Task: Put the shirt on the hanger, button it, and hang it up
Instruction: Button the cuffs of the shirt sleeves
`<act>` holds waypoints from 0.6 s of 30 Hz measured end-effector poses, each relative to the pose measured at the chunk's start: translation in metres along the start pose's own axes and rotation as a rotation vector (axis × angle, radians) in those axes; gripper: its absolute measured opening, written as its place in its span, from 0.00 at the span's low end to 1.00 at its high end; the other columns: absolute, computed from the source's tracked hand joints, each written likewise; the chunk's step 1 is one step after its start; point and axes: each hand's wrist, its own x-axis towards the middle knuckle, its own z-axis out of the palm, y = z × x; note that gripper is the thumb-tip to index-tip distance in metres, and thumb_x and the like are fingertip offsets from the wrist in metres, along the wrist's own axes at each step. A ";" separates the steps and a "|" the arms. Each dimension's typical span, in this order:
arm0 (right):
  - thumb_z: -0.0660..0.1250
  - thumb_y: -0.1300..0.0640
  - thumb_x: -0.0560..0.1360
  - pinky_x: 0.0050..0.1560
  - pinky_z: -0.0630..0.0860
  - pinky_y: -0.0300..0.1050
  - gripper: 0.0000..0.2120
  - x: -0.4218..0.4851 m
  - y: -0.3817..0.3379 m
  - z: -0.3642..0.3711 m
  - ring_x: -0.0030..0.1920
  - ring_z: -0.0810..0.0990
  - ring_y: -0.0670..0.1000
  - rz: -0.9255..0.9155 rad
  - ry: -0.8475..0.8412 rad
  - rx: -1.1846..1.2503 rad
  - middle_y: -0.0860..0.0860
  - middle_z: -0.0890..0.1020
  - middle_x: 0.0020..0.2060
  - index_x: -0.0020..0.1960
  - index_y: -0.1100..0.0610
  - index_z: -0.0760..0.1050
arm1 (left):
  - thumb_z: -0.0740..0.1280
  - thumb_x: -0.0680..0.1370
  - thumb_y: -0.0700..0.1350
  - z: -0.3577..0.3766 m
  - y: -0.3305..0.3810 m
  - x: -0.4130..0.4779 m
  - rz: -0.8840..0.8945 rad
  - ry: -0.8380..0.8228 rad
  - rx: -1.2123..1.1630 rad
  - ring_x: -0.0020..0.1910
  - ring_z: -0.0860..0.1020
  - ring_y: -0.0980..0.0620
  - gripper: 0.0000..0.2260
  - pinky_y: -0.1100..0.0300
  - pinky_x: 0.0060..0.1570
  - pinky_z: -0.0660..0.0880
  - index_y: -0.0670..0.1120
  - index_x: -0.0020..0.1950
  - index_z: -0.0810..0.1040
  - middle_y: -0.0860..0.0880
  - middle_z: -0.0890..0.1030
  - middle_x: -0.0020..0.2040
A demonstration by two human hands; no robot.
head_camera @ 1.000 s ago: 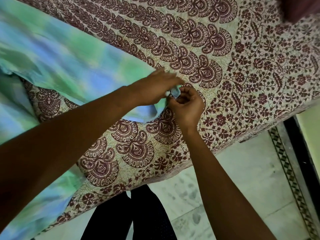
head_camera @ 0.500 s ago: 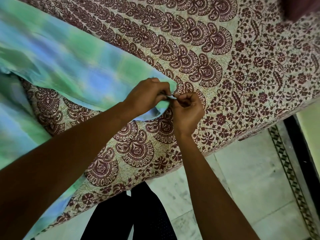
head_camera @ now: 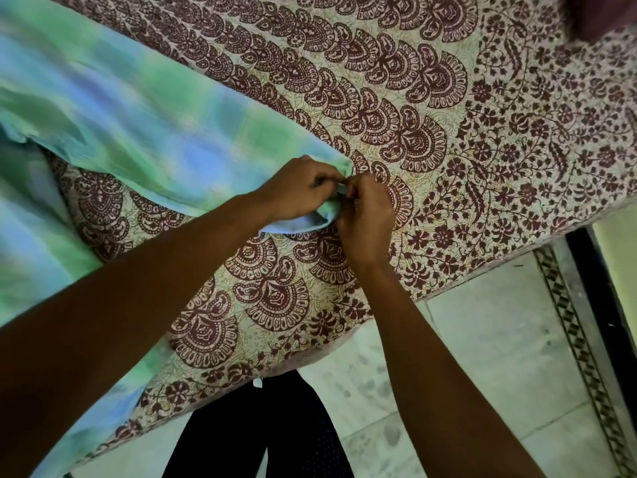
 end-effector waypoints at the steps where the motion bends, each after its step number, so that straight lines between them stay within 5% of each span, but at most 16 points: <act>1: 0.59 0.67 0.69 0.35 0.55 0.34 0.02 0.002 0.001 -0.001 0.37 0.66 0.46 -0.082 -0.013 -0.023 0.57 0.77 0.33 0.40 0.63 0.70 | 0.60 0.79 0.40 -0.003 0.001 0.002 -0.029 -0.043 -0.002 0.49 0.77 0.49 0.11 0.62 0.47 0.68 0.42 0.55 0.80 0.42 0.82 0.52; 4: 0.58 0.68 0.69 0.36 0.53 0.35 0.06 0.007 0.006 -0.003 0.36 0.64 0.47 -0.284 -0.024 -0.046 0.57 0.76 0.31 0.41 0.58 0.64 | 0.59 0.80 0.44 -0.008 -0.001 0.008 -0.104 -0.101 -0.053 0.47 0.78 0.40 0.14 0.50 0.50 0.73 0.36 0.46 0.80 0.37 0.82 0.47; 7: 0.61 0.68 0.70 0.34 0.60 0.39 0.09 0.007 0.009 -0.006 0.36 0.65 0.48 -0.378 -0.007 -0.071 0.57 0.77 0.31 0.42 0.57 0.64 | 0.63 0.78 0.40 -0.007 -0.001 0.010 -0.167 -0.115 -0.145 0.45 0.78 0.46 0.08 0.51 0.55 0.74 0.37 0.49 0.80 0.39 0.81 0.47; 13: 0.71 0.64 0.69 0.32 0.73 0.44 0.05 -0.009 0.007 -0.006 0.33 0.77 0.54 -0.051 -0.019 -0.011 0.55 0.80 0.34 0.40 0.61 0.74 | 0.70 0.70 0.31 -0.003 -0.004 0.009 -0.274 0.050 -0.407 0.39 0.80 0.55 0.14 0.55 0.50 0.76 0.49 0.38 0.72 0.55 0.80 0.28; 18: 0.72 0.54 0.69 0.38 0.79 0.45 0.10 -0.024 -0.004 -0.007 0.36 0.81 0.49 0.228 -0.170 0.220 0.51 0.83 0.39 0.47 0.57 0.76 | 0.74 0.69 0.47 0.012 -0.012 -0.002 -0.250 0.622 -0.344 0.44 0.77 0.54 0.11 0.59 0.47 0.74 0.49 0.46 0.73 0.49 0.79 0.43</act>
